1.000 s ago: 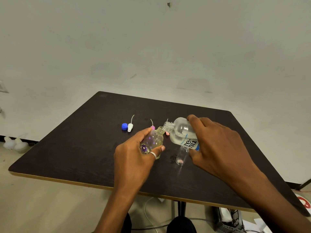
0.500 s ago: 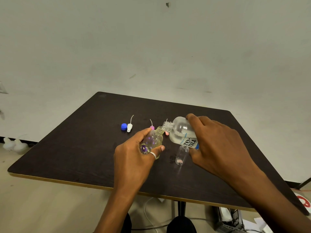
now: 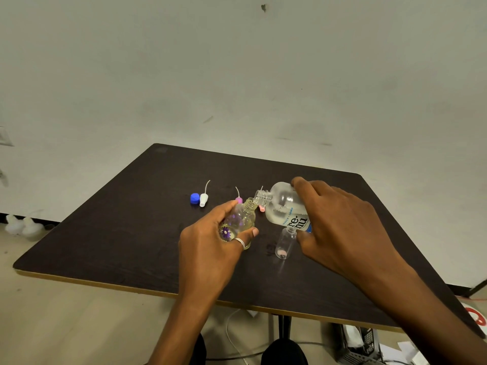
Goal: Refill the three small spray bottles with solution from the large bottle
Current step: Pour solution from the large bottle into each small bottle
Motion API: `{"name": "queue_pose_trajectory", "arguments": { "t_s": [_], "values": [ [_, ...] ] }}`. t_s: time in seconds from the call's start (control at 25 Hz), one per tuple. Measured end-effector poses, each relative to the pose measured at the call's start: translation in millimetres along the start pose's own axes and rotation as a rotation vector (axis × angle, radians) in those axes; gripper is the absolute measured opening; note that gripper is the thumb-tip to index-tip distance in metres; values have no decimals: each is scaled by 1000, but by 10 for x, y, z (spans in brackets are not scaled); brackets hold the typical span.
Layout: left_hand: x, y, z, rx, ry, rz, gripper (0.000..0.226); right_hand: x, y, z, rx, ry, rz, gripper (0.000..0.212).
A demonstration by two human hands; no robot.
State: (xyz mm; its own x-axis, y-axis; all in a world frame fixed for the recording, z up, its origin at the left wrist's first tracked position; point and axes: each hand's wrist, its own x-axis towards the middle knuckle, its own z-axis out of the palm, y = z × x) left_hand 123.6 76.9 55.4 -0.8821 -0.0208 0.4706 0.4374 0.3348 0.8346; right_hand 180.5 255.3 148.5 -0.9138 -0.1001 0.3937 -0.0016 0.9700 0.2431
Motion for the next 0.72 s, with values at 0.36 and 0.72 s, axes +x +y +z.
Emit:
{"name": "queue_pose_trajectory", "arguments": {
  "t_s": [0.36,0.72],
  "values": [
    [0,3,9,-4,-2,1,64,3,5,1,-2,3,-4,80],
    [-8,16,10,-29,7,-8,64,7,16,6,-18,9,-2,81]
  ]
}}
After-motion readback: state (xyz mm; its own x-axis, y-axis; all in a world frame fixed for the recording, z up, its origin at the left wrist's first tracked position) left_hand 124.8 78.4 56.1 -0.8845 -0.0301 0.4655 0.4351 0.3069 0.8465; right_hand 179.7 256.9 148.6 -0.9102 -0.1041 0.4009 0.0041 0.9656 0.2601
